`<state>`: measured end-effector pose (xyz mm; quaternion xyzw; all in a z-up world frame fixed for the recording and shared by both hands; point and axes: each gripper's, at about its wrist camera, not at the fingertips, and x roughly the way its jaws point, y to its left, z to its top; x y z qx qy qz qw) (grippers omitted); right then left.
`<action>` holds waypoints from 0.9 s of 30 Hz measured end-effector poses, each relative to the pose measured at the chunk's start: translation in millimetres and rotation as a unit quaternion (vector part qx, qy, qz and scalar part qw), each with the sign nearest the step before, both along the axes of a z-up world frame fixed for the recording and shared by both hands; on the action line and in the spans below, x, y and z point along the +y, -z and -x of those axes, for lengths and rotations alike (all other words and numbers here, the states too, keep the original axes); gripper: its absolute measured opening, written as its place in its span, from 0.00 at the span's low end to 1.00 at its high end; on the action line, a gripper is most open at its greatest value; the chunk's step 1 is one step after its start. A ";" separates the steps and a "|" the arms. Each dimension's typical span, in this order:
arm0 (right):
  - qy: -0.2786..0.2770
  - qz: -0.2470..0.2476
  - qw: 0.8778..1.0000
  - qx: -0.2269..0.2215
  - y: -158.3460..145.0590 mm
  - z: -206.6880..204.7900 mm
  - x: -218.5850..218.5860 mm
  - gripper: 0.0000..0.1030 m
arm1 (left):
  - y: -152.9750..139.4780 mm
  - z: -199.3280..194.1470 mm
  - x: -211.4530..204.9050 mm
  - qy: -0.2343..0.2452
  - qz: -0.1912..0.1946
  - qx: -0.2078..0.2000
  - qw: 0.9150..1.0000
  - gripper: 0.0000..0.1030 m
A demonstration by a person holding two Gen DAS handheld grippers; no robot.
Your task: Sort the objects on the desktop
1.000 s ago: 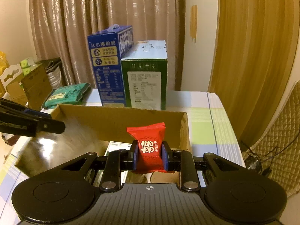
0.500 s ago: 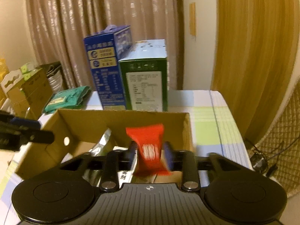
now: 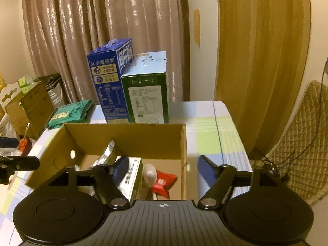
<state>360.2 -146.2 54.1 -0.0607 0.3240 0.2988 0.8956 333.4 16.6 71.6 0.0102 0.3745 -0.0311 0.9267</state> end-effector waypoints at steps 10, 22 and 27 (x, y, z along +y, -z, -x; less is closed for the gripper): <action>-0.032 0.022 0.999 0.021 -20.2 74.6 -20.1 0.98 | -22.5 86.4 -12.7 -0.036 0.002 -0.014 0.999 0.99; -0.044 0.063 0.997 0.016 -19.7 161.9 -57.5 0.98 | -35.2 190.8 -33.4 -0.085 0.011 -0.004 0.996 0.99; -0.032 0.049 0.998 0.032 -22.6 182.7 -73.0 0.98 | -44.4 225.9 -38.0 -0.109 0.000 -0.018 0.994 0.99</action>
